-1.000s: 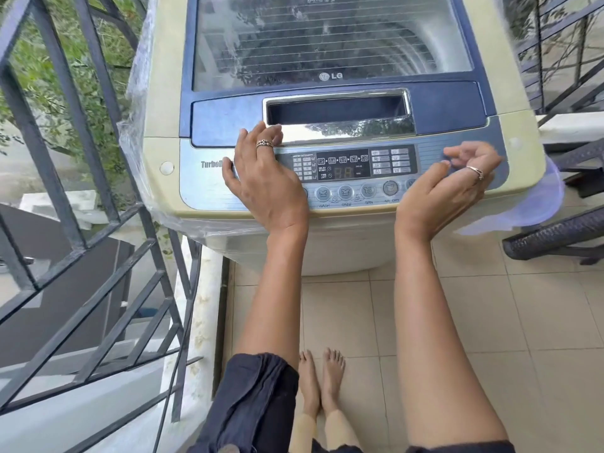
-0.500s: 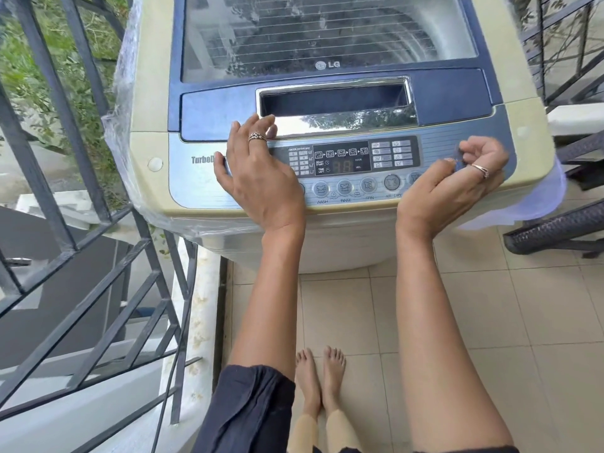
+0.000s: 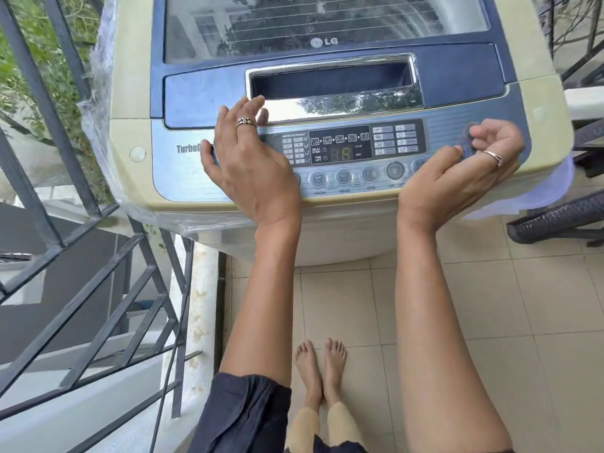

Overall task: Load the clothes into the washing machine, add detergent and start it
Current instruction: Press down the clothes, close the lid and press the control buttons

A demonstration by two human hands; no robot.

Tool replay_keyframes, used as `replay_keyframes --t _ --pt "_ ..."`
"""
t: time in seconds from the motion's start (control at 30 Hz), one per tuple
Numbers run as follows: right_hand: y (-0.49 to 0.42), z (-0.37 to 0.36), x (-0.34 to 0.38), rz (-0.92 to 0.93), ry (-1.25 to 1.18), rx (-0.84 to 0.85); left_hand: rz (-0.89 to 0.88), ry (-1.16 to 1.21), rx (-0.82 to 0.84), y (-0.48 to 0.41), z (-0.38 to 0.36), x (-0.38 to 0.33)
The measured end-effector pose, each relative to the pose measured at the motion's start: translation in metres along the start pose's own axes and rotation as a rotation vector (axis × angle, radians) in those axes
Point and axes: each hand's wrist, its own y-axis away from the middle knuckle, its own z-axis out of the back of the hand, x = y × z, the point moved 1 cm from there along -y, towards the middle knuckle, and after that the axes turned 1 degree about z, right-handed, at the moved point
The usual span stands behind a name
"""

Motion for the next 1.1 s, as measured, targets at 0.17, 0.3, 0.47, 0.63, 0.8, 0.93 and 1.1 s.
replay_keyframes --t 0.17,0.3,0.47,0.63,0.8,0.93,1.1 --pt "0.0005 0.0000 0.0013 -0.015 -0.022 0.000 0.008 0.012 -0.002 -0.0003 0.0005 -0.0011" --pt "0.0002 0.0004 0.0015 -0.005 -0.029 0.000 0.007 0.000 0.003 -0.0003 0.0014 -0.0007" --pt "0.0008 0.0003 0.0013 -0.010 -0.018 -0.005 0.010 -0.006 0.010 -0.0007 0.0019 -0.0010" --pt "-0.0004 0.0002 0.0012 -0.001 -0.021 -0.004 0.014 -0.009 0.012 -0.0008 0.0022 -0.0012" --pt "-0.0004 0.0002 -0.0008 0.007 -0.020 0.007 0.008 -0.009 0.009 -0.0010 0.0015 -0.0007" --pt "0.0007 0.0001 -0.0012 0.009 -0.016 -0.004 0.008 -0.006 0.005 -0.0004 0.0013 -0.0002" --pt "0.0004 0.0000 -0.0010 0.024 -0.013 -0.009 0.001 0.001 -0.004 -0.0001 0.0006 0.0001"
